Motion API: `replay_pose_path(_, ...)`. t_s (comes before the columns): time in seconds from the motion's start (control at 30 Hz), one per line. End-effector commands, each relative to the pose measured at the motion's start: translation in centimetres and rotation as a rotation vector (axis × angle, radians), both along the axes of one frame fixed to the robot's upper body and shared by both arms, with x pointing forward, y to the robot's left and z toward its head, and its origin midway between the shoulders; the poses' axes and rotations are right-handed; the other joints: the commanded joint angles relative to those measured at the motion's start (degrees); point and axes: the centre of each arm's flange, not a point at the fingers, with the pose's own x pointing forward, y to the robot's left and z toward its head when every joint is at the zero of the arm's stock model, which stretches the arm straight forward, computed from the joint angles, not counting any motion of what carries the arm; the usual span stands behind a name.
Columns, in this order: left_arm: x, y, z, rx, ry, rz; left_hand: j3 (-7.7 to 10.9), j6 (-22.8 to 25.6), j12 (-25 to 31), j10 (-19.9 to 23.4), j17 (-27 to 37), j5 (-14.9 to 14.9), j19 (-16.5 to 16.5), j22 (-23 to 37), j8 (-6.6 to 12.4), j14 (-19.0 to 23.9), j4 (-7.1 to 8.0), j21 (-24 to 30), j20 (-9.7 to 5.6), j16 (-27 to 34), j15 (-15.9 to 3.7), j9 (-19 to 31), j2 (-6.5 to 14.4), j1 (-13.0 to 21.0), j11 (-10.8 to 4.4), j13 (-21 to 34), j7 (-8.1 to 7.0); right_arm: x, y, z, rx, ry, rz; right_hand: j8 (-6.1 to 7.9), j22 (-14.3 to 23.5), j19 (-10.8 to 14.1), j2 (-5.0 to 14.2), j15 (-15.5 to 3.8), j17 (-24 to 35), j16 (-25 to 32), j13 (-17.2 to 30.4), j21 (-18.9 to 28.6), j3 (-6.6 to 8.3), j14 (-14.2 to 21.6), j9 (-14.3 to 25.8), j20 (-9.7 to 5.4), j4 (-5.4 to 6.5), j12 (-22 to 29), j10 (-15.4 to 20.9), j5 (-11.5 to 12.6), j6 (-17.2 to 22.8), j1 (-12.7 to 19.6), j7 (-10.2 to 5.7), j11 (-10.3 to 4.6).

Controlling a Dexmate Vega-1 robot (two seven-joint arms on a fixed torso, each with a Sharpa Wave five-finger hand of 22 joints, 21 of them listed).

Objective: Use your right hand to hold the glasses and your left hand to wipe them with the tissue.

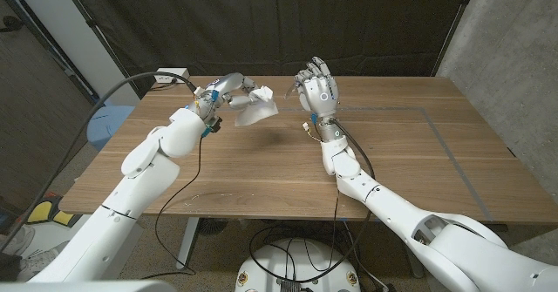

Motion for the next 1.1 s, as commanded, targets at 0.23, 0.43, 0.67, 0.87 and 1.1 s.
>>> replay_pose_path(0.23, -1.4, 1.8, -0.9, 0.209, -0.127, 0.278, 0.22, 1.5, -0.44, 1.18, 0.07, -0.08, -0.18, -0.19, -0.25, 0.56, 0.1, 0.66, -0.15, -0.67, -6.55, 0.1, 0.06, 0.26, -1.36, 0.44, 0.5, -1.3, -0.6, 1.4, -0.088, 0.279, -0.041, 0.39, -0.06, -0.55, 0.61, -9.39, 0.11, -0.21, 0.27, 0.27, -0.55, -0.4, 0.8, -4.21, 0.26, -0.13, 0.27, 0.38, 2.99, -0.04, -0.64, 0.05)
replay_pose_path(0.43, -0.6, 2.5, -1.4, 0.248, -0.065, 0.292, 0.22, 1.45, -0.74, 1.23, -0.02, -0.07, -0.32, -0.32, -0.5, 0.42, 0.25, 0.84, -0.21, -1.02, -6.54, 0.01, 0.02, 0.09, -1.47, 0.38, 0.45, -1.9, -0.4, 2.2, -0.158, 0.459, -0.065, 0.33, -0.08, -0.91, 0.69, -9.37, 0.12, -0.27, 0.3, 0.25, -0.78, -0.58, 0.93, -3.85, 0.35, -0.21, 0.27, 0.42, 2.89, -0.07, -0.76, 0.03)
replay_pose_path(0.67, 0.7, 3.1, -2.1, 0.289, -0.007, 0.29, 0.29, 1.5, -1.02, 1.31, -0.13, -0.01, -0.48, -0.46, -0.74, 0.49, 0.3, 0.98, -0.26, -1.32, -6.65, -0.12, 0.0, 0.08, -1.99, 0.34, 0.09, -1.8, -0.3, 2.3, -0.204, 0.616, -0.08, 0.32, -0.09, -0.8, 0.82, -9.37, 0.14, -0.26, 0.34, 0.39, -0.94, -0.64, 1.03, -3.65, 0.42, -0.26, 0.29, 0.45, 2.87, -0.07, -0.6, 0.03)
replay_pose_path(0.87, 1.8, 3.4, -2.7, 0.336, 0.043, 0.297, 0.32, 1.78, -1.33, 1.32, -0.26, 0.09, -0.56, -0.62, -0.94, 0.59, 0.34, 1.12, -0.24, -1.64, -6.63, -0.37, -0.16, 0.03, -1.99, 0.34, -0.28, -1.5, 0.1, 2.3, -0.229, 0.756, -0.082, 0.19, -0.1, -0.99, 0.86, -9.37, 0.15, -0.27, 0.36, 0.39, -1.05, -0.7, 1.01, -3.58, 0.4, -0.31, 0.28, 0.46, 2.73, 0.01, -0.4, 0.04)
replay_pose_path(1.1, 2.5, 3.0, -3.5, 0.398, 0.073, 0.322, 0.4, 1.98, -1.64, 1.59, -0.32, 0.23, -0.57, -0.8, -1.21, 0.85, 0.31, 1.3, -0.41, -1.88, -6.82, -0.61, -0.28, 0.12, -2.08, 0.25, -0.4, -0.9, 0.2, 2.2, -0.269, 0.867, -0.09, 0.19, -0.11, -0.93, 1.03, -9.37, 0.2, -0.19, 0.39, 0.51, -1.1, -0.59, 1.09, -3.39, 0.38, -0.34, 0.3, 0.51, 2.75, 0.17, 0.1, 0.08)
